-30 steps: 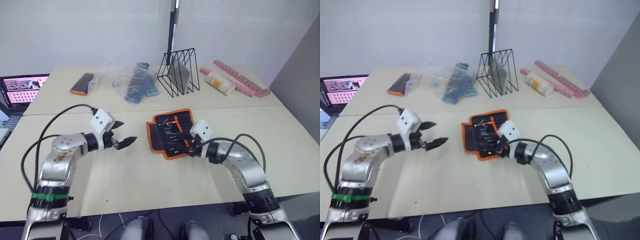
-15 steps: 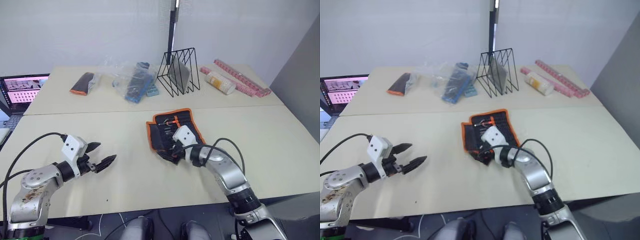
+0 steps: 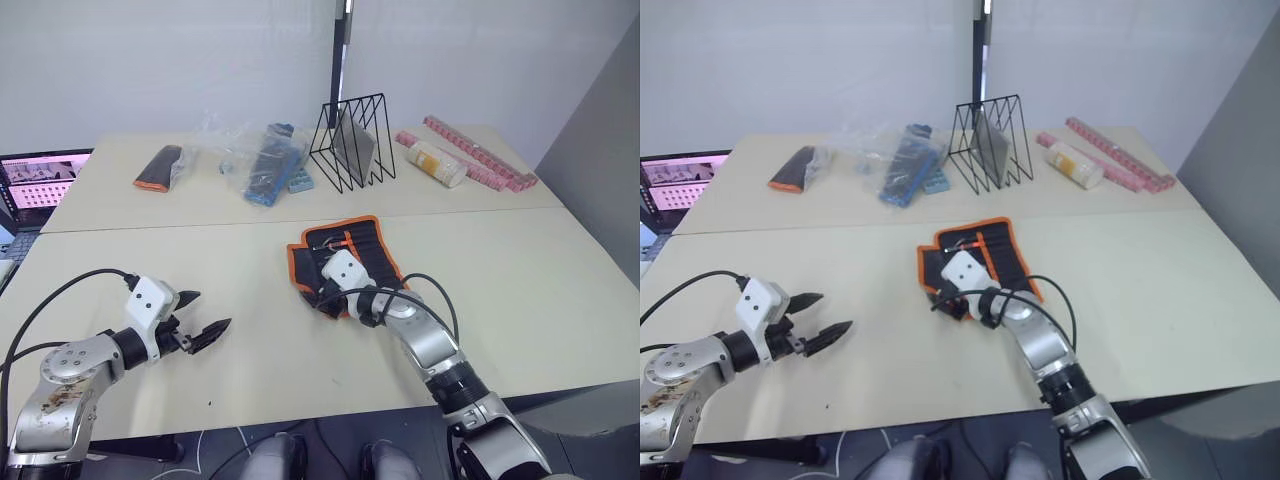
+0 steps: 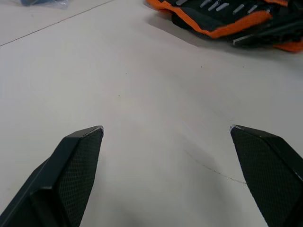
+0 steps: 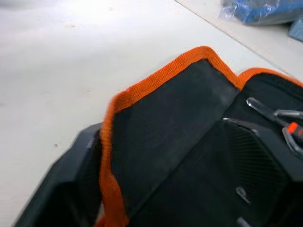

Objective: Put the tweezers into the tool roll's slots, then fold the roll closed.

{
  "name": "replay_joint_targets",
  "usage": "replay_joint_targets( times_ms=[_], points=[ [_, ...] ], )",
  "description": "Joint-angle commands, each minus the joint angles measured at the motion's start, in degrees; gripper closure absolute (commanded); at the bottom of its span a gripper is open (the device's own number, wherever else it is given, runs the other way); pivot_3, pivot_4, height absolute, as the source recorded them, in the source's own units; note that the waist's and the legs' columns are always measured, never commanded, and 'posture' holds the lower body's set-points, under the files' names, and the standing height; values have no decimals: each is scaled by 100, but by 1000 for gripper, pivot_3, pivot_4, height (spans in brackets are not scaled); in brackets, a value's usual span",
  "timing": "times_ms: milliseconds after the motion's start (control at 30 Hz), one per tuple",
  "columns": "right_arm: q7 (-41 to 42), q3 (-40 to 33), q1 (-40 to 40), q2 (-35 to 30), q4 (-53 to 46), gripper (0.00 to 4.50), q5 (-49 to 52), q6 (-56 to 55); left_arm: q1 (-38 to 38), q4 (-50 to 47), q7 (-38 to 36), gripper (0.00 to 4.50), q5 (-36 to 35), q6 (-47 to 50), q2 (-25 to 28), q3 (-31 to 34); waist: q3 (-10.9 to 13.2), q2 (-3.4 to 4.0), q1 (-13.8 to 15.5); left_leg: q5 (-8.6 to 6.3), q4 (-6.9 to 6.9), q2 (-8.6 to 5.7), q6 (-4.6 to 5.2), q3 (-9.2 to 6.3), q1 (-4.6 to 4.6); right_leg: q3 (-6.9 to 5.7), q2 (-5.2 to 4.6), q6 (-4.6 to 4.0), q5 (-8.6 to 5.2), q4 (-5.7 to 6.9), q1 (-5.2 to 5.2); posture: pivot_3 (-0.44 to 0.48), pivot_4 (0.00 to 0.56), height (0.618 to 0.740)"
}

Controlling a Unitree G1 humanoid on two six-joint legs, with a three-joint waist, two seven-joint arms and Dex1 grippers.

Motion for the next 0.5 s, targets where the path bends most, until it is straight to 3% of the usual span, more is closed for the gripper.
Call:
replay_joint_targets(
  times_ms=[33, 233, 500],
  points=[
    [104, 26, -107, 15, -138, 2160, -62, -219, -184, -9, -32, 0, -13, -180, 112, -77, 0, 0, -2, 0, 0, 1, -1, 0, 0, 1, 2, -1, 0, 0, 0, 0, 150, 704],
    [327, 43, -44, -42, -266, 4357, -64, -164, -880, 589, -336, 0, 154, -452, 203, -676, 0, 0, -4, 6, -1, 5, -9, 2, 1, 2, 11, -4, 1, 0, 0, 0, 150, 704],
    [1028, 175, 421, -668, -1178, 4473, -12, -161, -2314, 1840, -1106, 0, 635, -1195, 127, -1764, -1, -2, 8, 6, -1, 3, -9, 9, 0, 4, 14, -7, 3, 4, -1, 0, 150, 704]
  ],
)
